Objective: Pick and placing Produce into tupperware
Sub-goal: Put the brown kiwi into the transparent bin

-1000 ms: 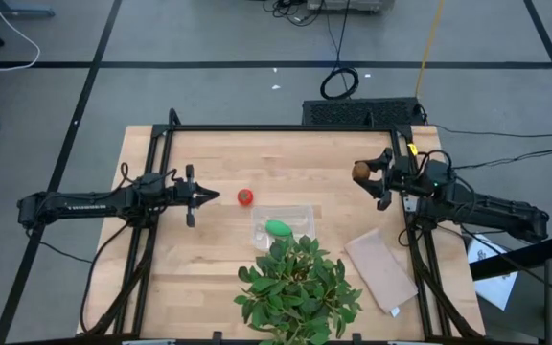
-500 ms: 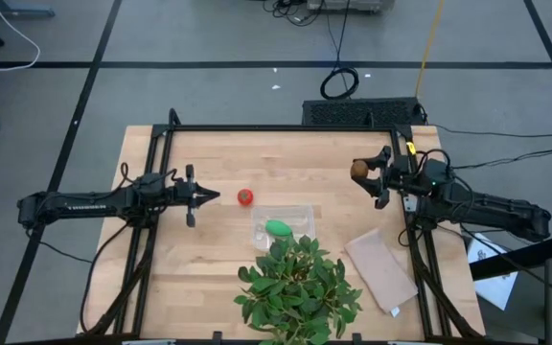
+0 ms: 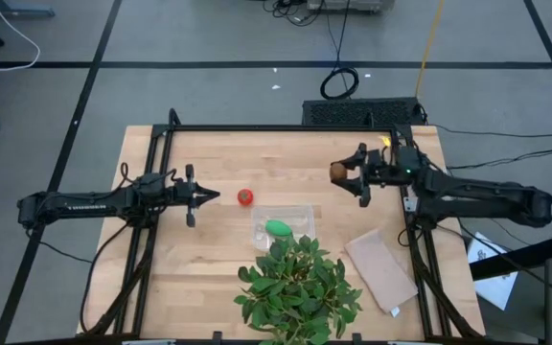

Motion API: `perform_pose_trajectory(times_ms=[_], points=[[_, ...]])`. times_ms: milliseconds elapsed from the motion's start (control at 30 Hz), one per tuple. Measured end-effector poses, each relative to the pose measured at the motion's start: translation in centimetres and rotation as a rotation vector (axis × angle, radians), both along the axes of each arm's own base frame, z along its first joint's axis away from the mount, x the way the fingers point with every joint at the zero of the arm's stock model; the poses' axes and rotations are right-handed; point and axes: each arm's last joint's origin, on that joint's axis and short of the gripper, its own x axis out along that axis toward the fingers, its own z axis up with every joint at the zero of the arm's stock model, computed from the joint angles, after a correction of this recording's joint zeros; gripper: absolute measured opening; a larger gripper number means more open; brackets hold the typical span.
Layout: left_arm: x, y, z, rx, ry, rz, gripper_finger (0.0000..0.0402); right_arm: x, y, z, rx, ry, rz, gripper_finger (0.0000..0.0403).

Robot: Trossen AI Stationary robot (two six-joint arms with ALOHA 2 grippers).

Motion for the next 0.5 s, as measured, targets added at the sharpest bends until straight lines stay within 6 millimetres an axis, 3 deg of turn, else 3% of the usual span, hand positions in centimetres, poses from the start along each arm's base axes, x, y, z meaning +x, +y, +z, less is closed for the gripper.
perform_pose_trajectory(times_ms=[300, 500], points=[[0.0, 0.0, 0.2, 0.017, -0.019, -0.001, 0.0021, 4.1, -1.1, 0.1, 0.042, 0.104, 0.11, 0.0235], [0.0, 0.0, 0.3, 0.015, -0.028, 0.0, 0.0021, 6.3, -1.6, -1.5, 0.082, 0.2, 0.169, 0.0235]])
